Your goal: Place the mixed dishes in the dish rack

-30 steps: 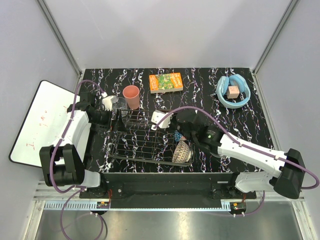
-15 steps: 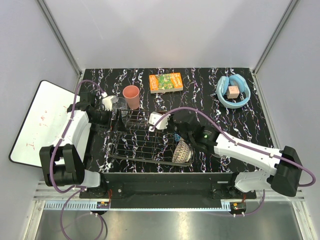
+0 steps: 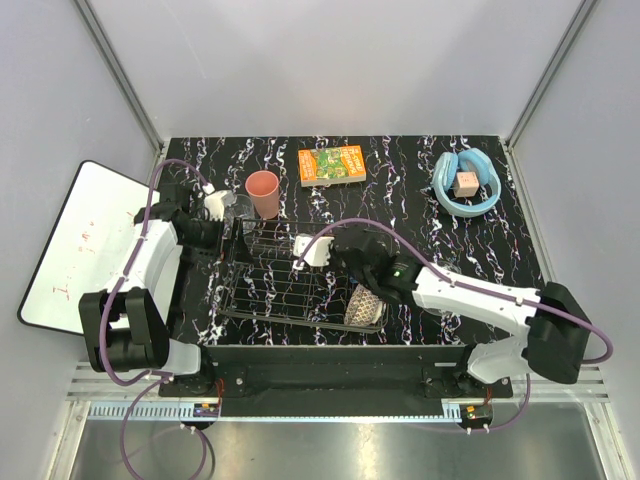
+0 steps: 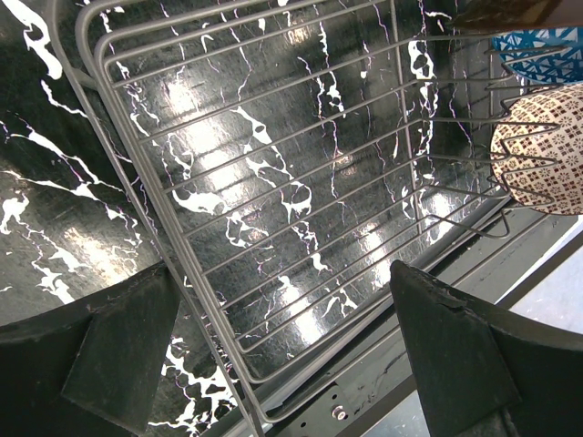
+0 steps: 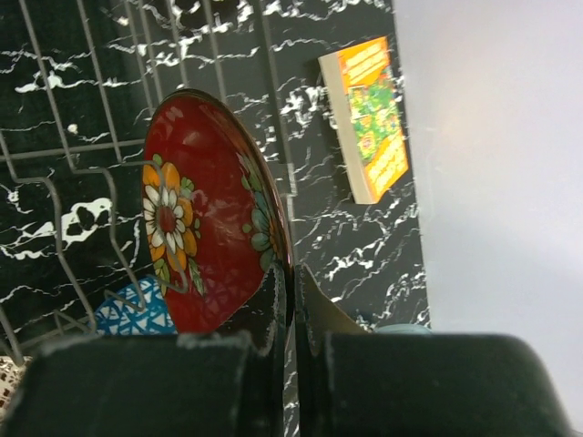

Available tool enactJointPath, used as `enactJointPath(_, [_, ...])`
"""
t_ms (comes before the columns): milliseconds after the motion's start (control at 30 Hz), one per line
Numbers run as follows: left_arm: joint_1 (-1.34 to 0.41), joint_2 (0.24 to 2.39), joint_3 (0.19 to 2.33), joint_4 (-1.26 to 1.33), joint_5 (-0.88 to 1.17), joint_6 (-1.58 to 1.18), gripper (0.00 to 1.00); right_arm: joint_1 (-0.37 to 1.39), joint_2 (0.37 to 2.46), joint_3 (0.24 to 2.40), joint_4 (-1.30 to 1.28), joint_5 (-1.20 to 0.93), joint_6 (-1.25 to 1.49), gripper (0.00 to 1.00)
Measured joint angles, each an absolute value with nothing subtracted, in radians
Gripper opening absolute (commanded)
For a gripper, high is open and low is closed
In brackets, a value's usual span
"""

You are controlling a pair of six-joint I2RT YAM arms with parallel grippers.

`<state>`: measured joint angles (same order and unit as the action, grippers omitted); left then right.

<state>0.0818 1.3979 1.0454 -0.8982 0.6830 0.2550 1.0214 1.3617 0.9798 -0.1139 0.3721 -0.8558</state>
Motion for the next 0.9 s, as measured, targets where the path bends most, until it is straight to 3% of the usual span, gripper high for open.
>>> enactJointPath(333, [0.082, 1.398, 1.046, -0.898, 0.683, 0.255, 0.99, 1.022, 1.433, 0.963, -0.047, 0.377, -0.817, 0.01])
enactJointPath(500, [0.082, 1.398, 1.046, -0.898, 0.683, 0.255, 0.99, 1.022, 1.448, 0.963, -0.028, 0.402, -0.778, 0.21])
enactJointPath(633, [0.082, 1.398, 1.046, -0.899, 0.683, 0.255, 0.99, 1.022, 1.448, 0.962, -0.019, 0.436, -0.738, 0.30])
enactJointPath(900, [0.082, 1.398, 1.046, -0.899, 0.683, 0.255, 0.99, 1.022, 1.424, 0.921, -0.004, 0.514, -0.629, 0.38])
